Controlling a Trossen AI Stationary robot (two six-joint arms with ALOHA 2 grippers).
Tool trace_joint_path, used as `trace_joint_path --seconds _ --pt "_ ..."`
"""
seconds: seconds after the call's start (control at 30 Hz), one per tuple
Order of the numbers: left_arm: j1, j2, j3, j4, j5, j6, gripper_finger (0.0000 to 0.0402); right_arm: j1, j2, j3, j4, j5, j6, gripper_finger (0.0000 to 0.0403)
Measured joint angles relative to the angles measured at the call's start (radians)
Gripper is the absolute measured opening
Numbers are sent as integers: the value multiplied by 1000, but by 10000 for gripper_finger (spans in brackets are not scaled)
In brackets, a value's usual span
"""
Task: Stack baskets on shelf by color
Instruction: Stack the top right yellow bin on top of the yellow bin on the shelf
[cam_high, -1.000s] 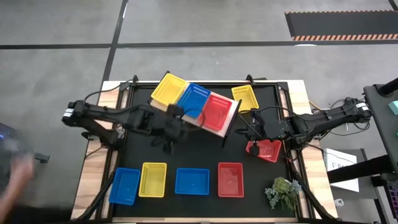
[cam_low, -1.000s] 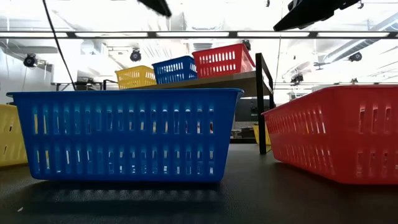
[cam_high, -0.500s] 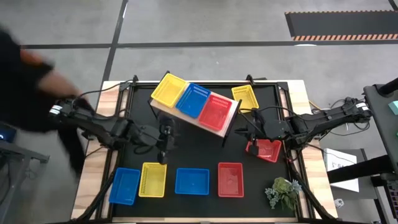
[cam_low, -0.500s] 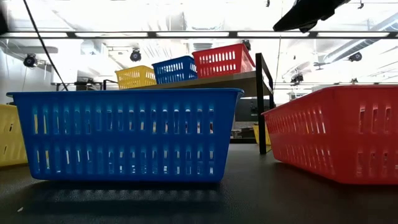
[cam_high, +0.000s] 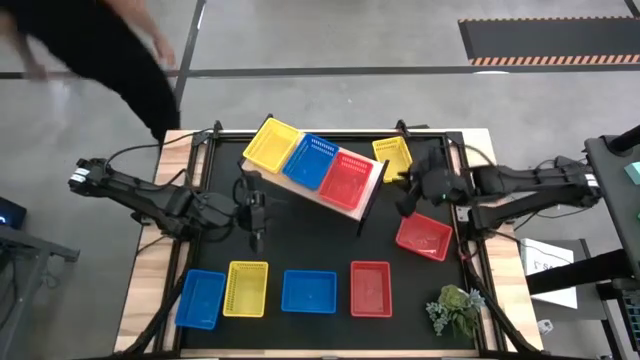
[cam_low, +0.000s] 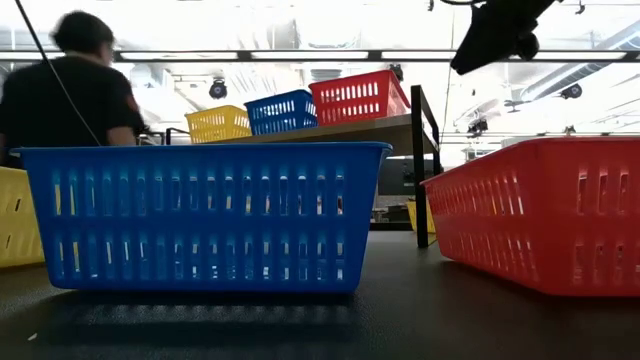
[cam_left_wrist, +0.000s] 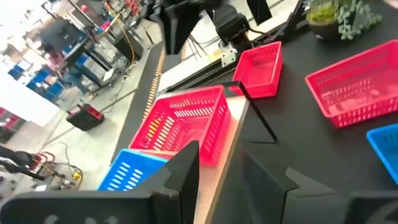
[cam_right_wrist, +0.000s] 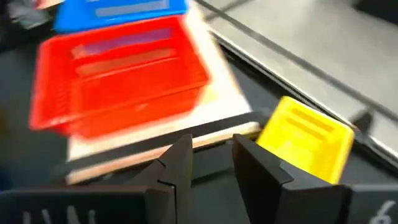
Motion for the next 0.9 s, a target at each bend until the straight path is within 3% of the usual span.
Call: trace_joint_path --seconds 0.23,0.47,0.6,0.73,0.9 --pt "0 -3 0 1 -8 73 95 -281 86 155 -169 -152 -17 109" --pt "0 -11 -2 -5 -99 79 95 -596 266 328 -354 -406 -146 110" --pt "0 -29 -7 -9 -117 101 95 -738 380 390 -465 -483 -206 116" --pt "0 -56 -23 -10 -118 103 95 -826 472 396 -548 -515 -344 119" --pt "0 -112 -66 -7 -119 102 95 -846 522 340 -576 -668 -640 119"
